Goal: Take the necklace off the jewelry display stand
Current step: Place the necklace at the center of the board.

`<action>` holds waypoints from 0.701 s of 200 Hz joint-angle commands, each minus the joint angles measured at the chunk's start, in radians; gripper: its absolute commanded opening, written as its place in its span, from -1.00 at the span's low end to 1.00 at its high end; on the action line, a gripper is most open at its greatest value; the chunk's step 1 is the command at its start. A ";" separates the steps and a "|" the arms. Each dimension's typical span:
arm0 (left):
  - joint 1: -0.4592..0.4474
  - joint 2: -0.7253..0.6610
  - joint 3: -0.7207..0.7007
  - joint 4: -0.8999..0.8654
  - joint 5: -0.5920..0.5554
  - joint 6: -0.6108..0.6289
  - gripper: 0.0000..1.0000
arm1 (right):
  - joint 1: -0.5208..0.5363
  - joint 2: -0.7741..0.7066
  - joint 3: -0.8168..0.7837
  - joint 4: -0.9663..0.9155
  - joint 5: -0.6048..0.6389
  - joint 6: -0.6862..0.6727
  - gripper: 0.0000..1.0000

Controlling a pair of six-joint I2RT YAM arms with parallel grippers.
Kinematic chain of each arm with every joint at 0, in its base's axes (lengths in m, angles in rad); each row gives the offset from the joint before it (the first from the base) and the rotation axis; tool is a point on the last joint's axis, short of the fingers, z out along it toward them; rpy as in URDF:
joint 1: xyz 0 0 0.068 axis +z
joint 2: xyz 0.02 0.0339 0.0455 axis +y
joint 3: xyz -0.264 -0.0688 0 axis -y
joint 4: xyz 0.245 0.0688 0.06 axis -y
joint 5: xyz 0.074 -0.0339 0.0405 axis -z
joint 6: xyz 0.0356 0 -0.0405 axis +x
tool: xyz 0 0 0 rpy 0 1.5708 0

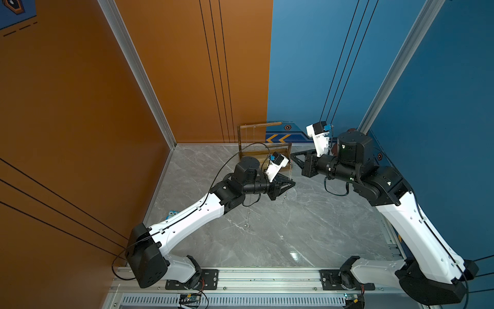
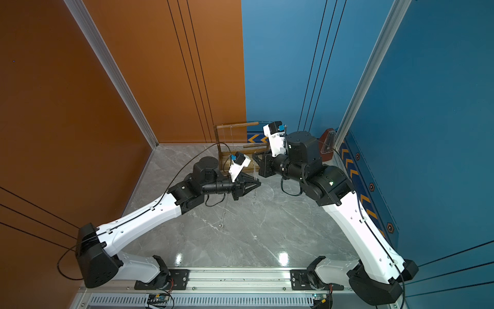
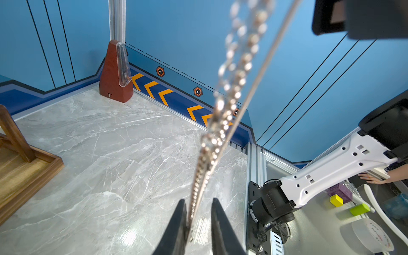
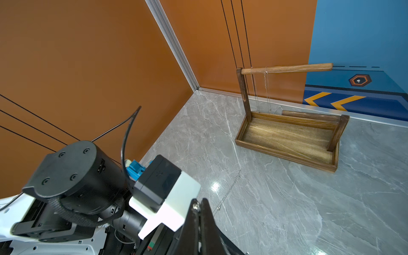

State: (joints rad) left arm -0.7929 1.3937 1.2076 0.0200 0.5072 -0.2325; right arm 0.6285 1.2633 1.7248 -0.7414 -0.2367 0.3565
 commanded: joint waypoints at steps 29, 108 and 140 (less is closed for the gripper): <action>-0.002 0.025 -0.043 0.072 0.027 -0.031 -0.51 | -0.005 -0.001 0.028 -0.006 -0.015 0.015 -1.00; -0.002 0.034 -0.080 0.098 0.025 -0.037 -0.60 | -0.011 -0.005 0.024 -0.007 -0.013 0.016 -1.00; -0.004 0.034 -0.088 0.101 0.025 -0.042 -0.62 | -0.012 -0.004 0.024 -0.007 -0.010 0.019 -1.00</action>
State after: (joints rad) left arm -0.7929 1.4235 1.1431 0.0994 0.5102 -0.2634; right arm 0.6216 1.2633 1.7248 -0.7418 -0.2363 0.3641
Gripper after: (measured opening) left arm 0.196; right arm 0.053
